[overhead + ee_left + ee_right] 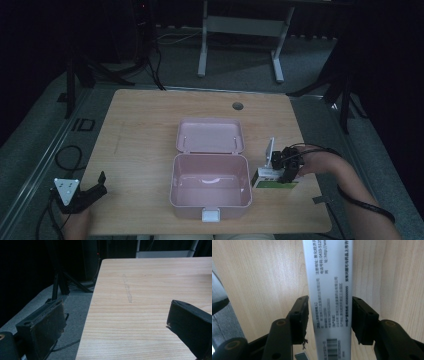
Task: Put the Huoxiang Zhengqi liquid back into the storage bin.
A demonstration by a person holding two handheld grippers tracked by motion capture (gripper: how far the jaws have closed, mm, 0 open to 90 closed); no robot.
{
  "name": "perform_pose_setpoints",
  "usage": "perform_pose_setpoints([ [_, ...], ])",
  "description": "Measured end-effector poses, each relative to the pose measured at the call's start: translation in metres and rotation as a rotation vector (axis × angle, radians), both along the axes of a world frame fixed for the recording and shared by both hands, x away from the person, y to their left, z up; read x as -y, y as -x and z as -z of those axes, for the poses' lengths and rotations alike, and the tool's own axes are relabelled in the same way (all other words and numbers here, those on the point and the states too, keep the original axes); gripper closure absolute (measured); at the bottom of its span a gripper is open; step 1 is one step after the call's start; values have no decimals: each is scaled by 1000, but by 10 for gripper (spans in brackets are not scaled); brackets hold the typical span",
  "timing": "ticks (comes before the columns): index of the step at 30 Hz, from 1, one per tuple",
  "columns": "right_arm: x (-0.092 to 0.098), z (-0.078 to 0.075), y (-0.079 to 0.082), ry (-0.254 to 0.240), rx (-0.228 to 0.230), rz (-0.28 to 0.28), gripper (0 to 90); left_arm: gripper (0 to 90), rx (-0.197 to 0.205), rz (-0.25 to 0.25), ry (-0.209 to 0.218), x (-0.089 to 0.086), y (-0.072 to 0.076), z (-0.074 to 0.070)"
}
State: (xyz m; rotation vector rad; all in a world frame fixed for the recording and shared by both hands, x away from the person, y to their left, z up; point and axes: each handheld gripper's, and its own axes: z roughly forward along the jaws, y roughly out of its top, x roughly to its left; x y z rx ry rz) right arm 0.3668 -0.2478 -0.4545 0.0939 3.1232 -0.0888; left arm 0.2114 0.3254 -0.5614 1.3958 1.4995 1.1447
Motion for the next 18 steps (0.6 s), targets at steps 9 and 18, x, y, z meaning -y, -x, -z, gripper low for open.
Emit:
perform_pose_setpoints([
  [9, -1, 9, -1, -9, -8, -8, 609, 21, 0, 0, 0, 0, 0, 0],
  [18, -3, -5, 4, 1, -17, -13, 617, 22, 0, -2, 0, 0, 0, 0],
])
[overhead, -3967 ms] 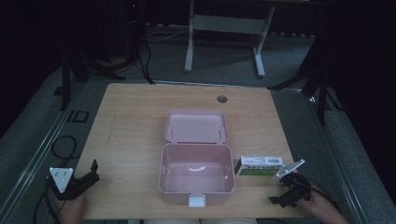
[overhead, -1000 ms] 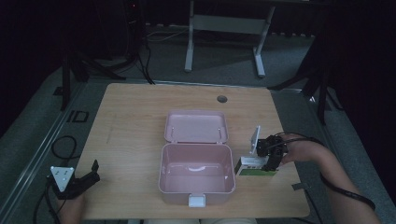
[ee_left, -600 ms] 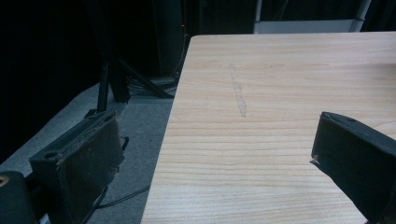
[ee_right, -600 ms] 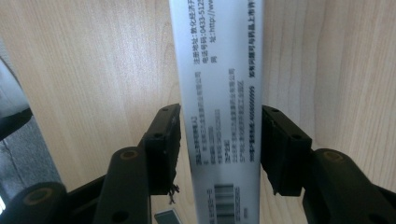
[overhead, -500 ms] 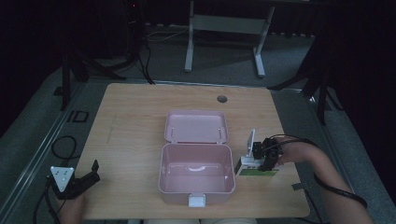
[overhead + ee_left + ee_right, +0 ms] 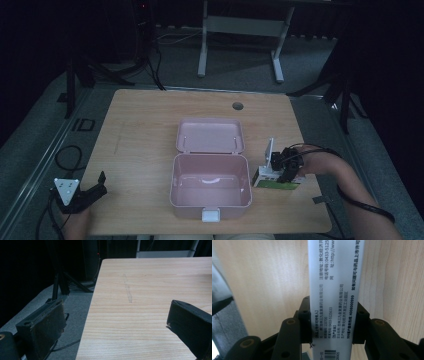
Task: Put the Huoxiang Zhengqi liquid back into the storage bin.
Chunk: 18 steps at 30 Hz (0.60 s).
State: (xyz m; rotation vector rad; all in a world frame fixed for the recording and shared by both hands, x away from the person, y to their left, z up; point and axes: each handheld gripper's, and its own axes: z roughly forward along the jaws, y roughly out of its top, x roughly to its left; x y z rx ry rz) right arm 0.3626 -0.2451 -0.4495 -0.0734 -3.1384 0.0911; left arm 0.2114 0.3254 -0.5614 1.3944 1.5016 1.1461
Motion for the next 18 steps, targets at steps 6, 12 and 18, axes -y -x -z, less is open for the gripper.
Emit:
perform_pose_setpoints([
  [6, -2, -15, 12, 21, -20, -8, 618, 21, -1, 0, 1, 0, 0, 0],
  [12, -4, -30, 20, 33, -30, -15, 618, 22, 0, -2, 1, 0, 0, 0],
  [18, -6, -56, 33, 22, -29, -15, 618, 22, 0, -3, 0, 0, 0, 0],
])
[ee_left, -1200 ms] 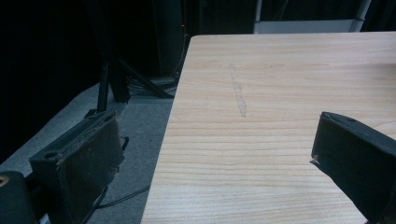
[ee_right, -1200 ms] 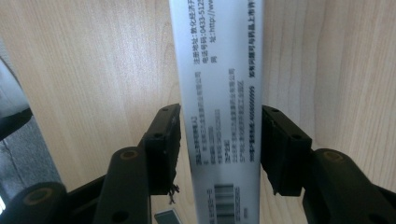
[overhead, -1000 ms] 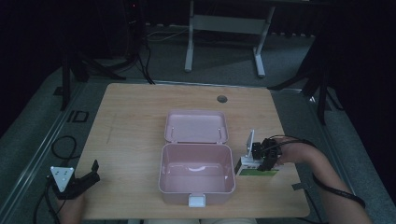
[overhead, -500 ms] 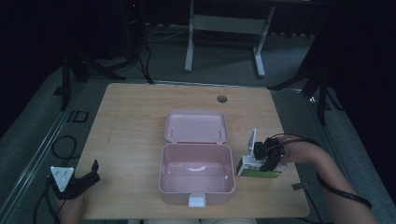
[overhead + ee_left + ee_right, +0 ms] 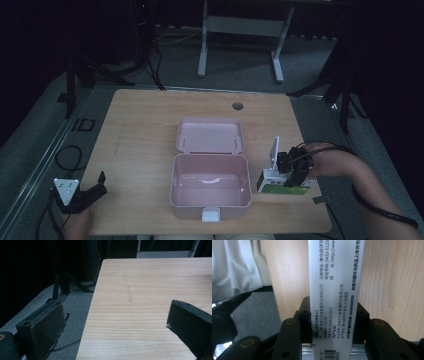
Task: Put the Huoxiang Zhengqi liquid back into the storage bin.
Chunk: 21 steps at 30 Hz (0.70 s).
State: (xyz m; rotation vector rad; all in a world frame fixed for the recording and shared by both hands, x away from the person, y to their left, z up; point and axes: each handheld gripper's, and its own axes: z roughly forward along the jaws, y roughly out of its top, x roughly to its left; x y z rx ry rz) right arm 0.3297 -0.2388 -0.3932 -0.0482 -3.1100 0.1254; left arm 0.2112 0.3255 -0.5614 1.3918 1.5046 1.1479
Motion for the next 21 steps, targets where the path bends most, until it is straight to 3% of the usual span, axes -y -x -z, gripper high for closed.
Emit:
perform_pose_setpoints([
  [21, -9, -68, 15, -18, 42, 28, 619, 22, 1, -4, 1, 0, 0, 0],
])
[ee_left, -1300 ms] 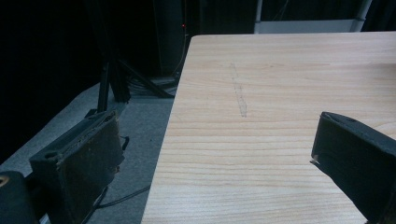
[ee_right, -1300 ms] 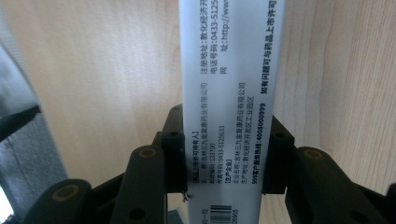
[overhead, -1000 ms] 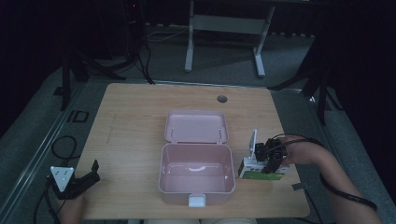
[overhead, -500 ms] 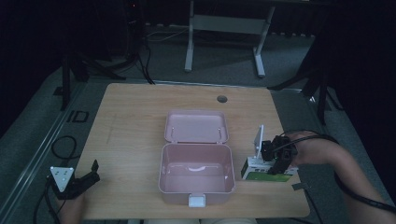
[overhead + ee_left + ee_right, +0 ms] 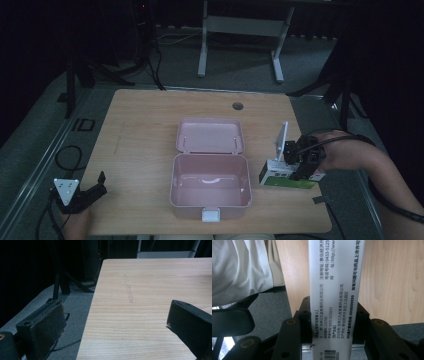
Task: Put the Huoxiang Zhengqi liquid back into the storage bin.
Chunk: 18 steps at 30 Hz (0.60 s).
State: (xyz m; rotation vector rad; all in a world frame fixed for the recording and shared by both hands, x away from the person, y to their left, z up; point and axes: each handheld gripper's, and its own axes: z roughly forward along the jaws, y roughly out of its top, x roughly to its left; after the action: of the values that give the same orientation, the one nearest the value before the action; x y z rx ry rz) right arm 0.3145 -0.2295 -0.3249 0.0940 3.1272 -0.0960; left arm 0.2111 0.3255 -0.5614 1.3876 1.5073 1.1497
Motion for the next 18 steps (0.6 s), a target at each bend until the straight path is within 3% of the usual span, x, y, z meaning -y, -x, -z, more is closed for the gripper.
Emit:
perform_pose_setpoints([
  [5, -13, -12, 0, -21, 6, -13, 619, 21, 0, 2, 1, 0, 0, 0],
  [10, -27, -16, -2, -36, 22, -26, 618, 21, 0, 3, 2, 0, 0, 0],
  [18, -53, -18, -7, -31, 1, -19, 619, 21, 0, 6, 3, -1, 0, 0],
])
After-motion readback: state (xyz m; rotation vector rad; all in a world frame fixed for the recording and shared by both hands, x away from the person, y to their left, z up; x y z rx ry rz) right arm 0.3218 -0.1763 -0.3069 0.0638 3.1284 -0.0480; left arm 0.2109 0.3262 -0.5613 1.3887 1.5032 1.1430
